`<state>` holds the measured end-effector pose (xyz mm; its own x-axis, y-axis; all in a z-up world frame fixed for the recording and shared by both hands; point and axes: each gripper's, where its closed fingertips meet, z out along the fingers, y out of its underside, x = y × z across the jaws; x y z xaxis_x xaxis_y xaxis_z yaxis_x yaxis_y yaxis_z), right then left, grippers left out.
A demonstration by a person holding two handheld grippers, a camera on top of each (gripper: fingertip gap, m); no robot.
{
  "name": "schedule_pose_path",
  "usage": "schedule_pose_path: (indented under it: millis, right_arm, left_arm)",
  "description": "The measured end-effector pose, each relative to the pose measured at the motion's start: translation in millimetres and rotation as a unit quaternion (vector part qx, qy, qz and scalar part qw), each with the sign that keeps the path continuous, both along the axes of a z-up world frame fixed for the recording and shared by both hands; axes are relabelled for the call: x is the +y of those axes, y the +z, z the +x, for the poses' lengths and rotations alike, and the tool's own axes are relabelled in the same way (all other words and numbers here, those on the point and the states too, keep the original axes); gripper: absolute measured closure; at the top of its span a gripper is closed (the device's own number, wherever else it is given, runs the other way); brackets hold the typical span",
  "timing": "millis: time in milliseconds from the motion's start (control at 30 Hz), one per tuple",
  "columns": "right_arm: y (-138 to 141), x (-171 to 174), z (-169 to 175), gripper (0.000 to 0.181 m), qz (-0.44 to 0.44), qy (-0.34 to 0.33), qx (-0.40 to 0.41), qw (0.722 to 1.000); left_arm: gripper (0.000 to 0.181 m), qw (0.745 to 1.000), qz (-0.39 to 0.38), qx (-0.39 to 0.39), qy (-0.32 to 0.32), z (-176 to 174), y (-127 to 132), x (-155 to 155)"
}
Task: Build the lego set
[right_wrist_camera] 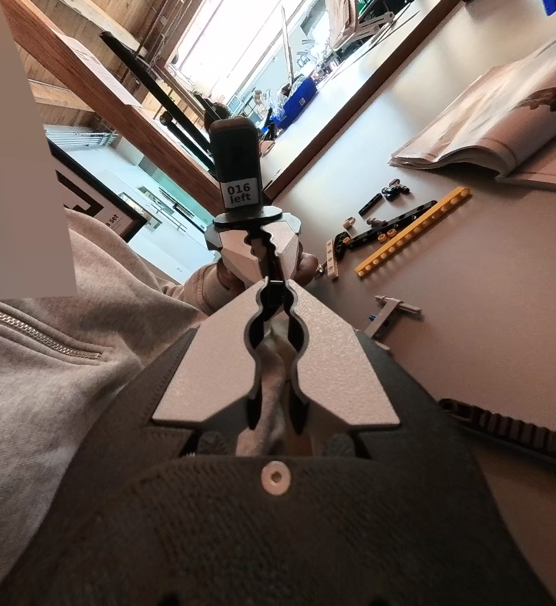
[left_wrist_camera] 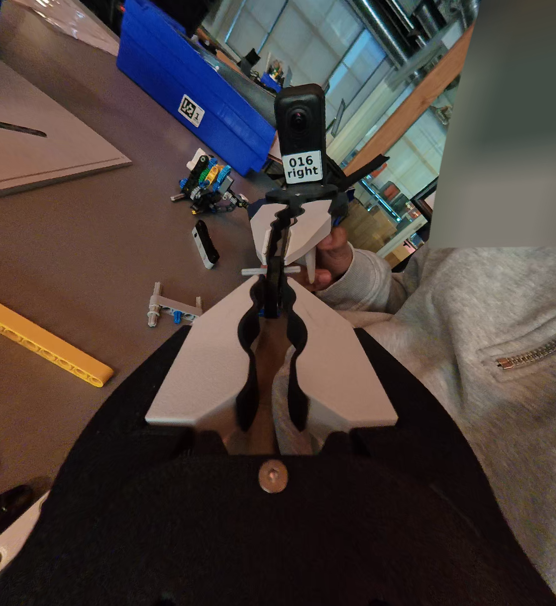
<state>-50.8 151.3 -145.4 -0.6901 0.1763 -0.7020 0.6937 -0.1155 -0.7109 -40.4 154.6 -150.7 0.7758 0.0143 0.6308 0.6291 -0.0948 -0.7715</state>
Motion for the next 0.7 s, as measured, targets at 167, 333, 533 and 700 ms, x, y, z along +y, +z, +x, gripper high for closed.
schedule_pose_path:
  millis: [167,333,533,700]
  right_arm:
    - [2.7,0.5,-1.9,0.175,-0.006,-0.007,0.005,1.000]
    - [6.7,11.2,-15.7,0.164,-0.006,-0.059,0.016,0.998]
    - [7.1,20.5,-24.4,0.162,0.042,-0.109,0.077,0.990]
    - [-1.0,16.0,-23.7,0.162,0.114,-0.120,0.138,0.976]
  left_arm:
    - [0.176,1.000,0.014,-0.020,-0.003,-1.9,3.9,-1.1]
    - [0.177,0.998,0.019,-0.049,0.023,-13.0,3.2,-5.1]
    - [0.177,0.992,0.027,-0.102,0.070,-31.0,-0.5,-13.0]
    - [0.177,0.986,0.063,-0.131,0.080,-37.7,8.1,-19.7]
